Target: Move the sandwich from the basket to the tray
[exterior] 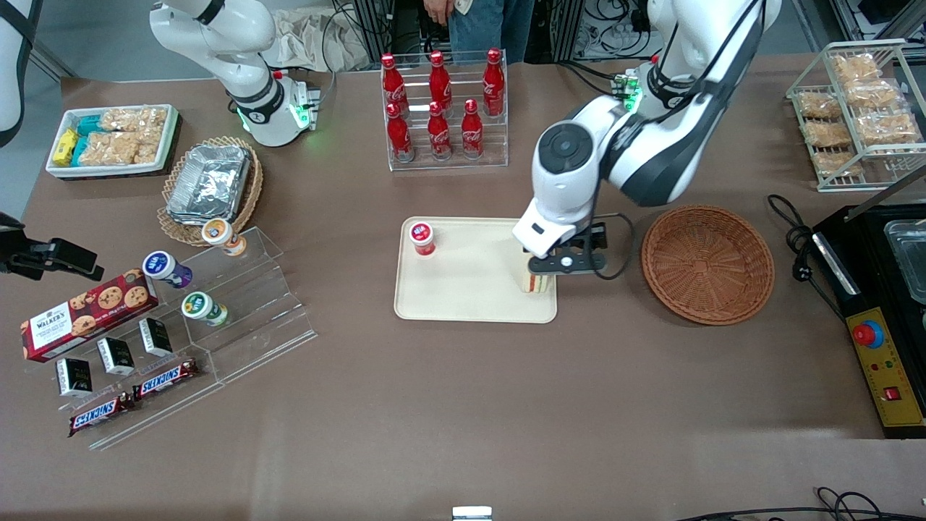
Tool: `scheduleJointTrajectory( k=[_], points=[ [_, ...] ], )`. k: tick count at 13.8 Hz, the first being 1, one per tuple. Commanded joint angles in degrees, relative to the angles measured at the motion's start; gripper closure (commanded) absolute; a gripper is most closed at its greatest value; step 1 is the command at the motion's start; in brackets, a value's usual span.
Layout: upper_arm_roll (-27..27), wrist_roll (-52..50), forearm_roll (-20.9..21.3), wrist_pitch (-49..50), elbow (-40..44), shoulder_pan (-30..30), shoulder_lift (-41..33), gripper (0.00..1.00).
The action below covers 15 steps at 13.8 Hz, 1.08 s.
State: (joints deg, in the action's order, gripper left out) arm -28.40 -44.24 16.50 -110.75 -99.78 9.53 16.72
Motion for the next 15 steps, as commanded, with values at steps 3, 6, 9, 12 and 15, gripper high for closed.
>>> scheduleJointTrajectory(
  k=[3, 6, 9, 12, 15],
  points=[
    [-0.43, 2.29, -4.87, 5.97, 6.25, -5.56, -4.13, 0.00],
    [0.36, 14.31, -11.12, 15.35, 10.02, -9.61, -8.45, 0.00],
    [11.14, 27.84, -15.78, 21.97, 11.98, -8.13, -12.48, 0.00],
    [18.88, 31.67, -15.88, 23.91, 11.28, -7.07, -16.00, 0.00],
    [21.98, 35.96, -15.79, 26.62, 10.92, -7.07, -17.51, 0.00]
  ],
)
